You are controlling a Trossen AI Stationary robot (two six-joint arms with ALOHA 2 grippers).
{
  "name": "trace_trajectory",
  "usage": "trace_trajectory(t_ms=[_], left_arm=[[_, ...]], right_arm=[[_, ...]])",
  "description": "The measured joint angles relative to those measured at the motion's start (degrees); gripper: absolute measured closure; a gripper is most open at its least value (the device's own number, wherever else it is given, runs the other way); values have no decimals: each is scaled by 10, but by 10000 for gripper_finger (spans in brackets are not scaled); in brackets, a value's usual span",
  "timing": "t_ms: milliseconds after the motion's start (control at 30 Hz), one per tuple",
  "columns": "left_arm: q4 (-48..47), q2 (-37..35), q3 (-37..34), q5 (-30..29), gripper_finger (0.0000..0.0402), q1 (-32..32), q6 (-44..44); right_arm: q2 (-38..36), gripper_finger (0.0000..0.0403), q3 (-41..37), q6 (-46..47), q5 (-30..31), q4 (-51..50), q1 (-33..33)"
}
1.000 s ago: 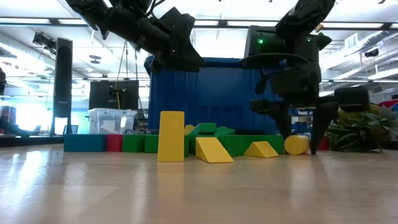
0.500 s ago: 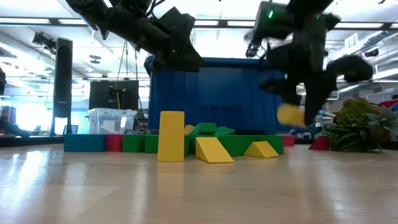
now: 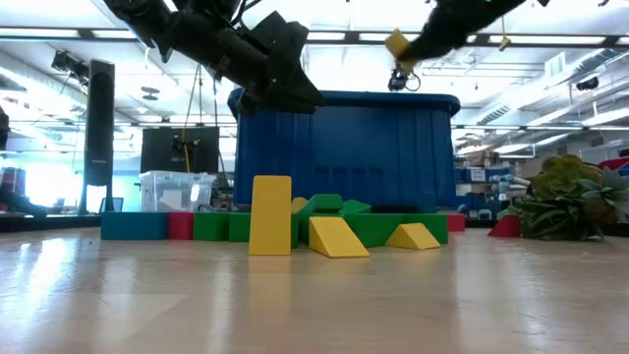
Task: Sort Items/Unsort Items
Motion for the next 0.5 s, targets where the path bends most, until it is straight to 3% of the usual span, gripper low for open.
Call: trace_trajectory(t_ms=[200,500], left_arm=[[0,0,0,0,234,0,0],[0,0,0,0,234,0,0]], right_arm=[[6,273,22,33,-10,133,-124],[167,273,171,31,-55,121,-275]])
